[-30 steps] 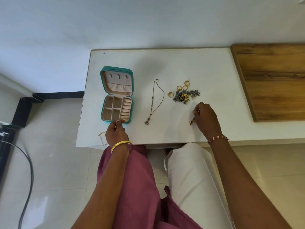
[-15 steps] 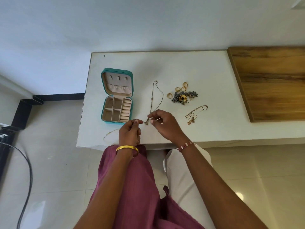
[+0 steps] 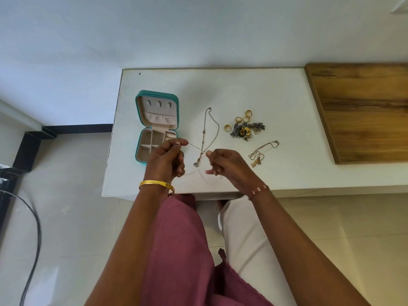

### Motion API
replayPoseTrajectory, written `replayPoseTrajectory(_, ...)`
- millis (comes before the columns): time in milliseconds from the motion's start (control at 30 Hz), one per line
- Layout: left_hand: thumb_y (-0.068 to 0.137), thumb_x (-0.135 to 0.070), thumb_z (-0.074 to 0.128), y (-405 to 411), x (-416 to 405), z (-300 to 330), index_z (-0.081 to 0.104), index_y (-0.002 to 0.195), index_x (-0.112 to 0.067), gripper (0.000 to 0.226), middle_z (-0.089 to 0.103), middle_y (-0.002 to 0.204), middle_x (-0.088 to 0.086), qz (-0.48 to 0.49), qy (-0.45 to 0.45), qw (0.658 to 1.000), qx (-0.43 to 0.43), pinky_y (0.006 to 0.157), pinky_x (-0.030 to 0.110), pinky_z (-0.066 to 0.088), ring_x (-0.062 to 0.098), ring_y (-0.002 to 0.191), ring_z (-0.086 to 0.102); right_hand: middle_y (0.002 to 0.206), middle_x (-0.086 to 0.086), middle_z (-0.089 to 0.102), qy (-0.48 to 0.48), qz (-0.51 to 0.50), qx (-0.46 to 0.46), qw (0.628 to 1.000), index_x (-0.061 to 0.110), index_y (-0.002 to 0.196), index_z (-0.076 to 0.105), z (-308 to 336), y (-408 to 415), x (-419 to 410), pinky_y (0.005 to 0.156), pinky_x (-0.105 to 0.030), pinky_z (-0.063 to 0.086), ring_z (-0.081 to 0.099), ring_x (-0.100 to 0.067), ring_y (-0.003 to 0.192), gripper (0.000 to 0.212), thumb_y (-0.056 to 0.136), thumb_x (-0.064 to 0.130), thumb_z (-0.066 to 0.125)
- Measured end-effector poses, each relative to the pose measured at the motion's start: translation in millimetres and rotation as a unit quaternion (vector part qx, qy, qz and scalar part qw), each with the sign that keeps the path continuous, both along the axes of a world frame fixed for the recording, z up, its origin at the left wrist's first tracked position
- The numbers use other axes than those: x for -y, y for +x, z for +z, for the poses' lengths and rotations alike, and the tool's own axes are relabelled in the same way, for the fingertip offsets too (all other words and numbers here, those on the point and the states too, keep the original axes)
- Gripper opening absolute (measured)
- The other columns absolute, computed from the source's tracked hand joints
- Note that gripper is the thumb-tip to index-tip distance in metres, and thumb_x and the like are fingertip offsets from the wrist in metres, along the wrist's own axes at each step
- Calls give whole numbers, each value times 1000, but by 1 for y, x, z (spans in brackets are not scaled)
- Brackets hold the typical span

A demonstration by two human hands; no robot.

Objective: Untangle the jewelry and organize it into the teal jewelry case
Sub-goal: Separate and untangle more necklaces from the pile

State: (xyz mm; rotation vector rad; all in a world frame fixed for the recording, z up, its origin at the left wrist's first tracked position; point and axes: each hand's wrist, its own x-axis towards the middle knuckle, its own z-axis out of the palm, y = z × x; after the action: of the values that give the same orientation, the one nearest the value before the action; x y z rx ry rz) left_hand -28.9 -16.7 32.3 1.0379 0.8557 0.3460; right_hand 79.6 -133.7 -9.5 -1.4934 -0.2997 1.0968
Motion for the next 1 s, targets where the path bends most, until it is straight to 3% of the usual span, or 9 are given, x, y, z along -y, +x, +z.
replayPoseTrajectory(167,95,-7,38,-10,-11,-14,59,82,-11,25,51,43,-7,45,-38,998,5,41,14,40,6,39,47,46,2,39,81,-116,-157,977,12,60,53,-5,23,23,76,-41,56,41,-10,42,20,76,20,61)
replayPoseTrajectory(267,95,-7,38,-12,-2,-28,60,83,-11,25,57,47,-7,42,-36,998,-14,50,19,52,8,47,58,46,-1,44,153,-168,-228,947,13,53,54,-5,32,26,77,-39,57,49,-15,48,26,78,23,55)
replayPoseTrajectory(333,95,-8,40,-12,3,-38,61,84,-11,24,64,52,-5,54,-30,998,-30,60,22,57,8,55,64,47,-2,48,190,-202,-257,926,13,53,57,-4,39,27,75,-36,57,53,-16,51,29,79,23,51)
replayPoseTrajectory(433,94,-7,42,-11,14,-49,62,87,-6,21,68,59,-3,56,-17,997,-48,63,20,57,7,58,66,47,1,48,196,-217,-251,923,14,57,64,0,50,25,57,-24,53,50,-12,46,34,85,19,47)
replayPoseTrajectory(500,93,-5,43,-7,22,-54,61,93,-1,18,67,67,5,58,6,996,-69,60,17,56,5,55,65,46,3,47,179,-214,-228,933,13,61,65,3,56,21,46,-18,43,44,-9,41,40,93,15,41)
replayPoseTrajectory(567,93,-3,44,-4,30,-60,61,96,1,18,63,71,7,56,40,992,-101,57,14,54,4,51,62,45,4,48,142,-211,-183,950,10,71,62,7,61,15,41,-16,34,39,-7,38,32,95,14,41)
replayPoseTrajectory(733,90,-7,51,0,33,-71,67,100,-3,19,63,73,1,40,160,966,-199,56,10,49,10,56,54,44,4,50,0,-161,6,987,8,79,62,12,76,-10,41,-17,30,35,-7,37,18,93,10,50)
replayPoseTrajectory(867,87,-10,57,4,33,-72,68,102,-8,18,66,84,6,31,209,951,-227,68,12,47,3,57,57,54,-5,52,-73,-97,148,982,3,79,63,17,91,-41,39,-18,31,36,-6,31,16,91,8,52)
replayPoseTrajectory(1000,86,-9,59,11,33,-71,67,99,-10,16,66,81,4,46,223,948,-222,67,10,48,0,56,59,54,-6,55,-108,-19,271,956,3,80,64,14,105,-71,36,-15,30,34,-3,27,15,88,8,53)
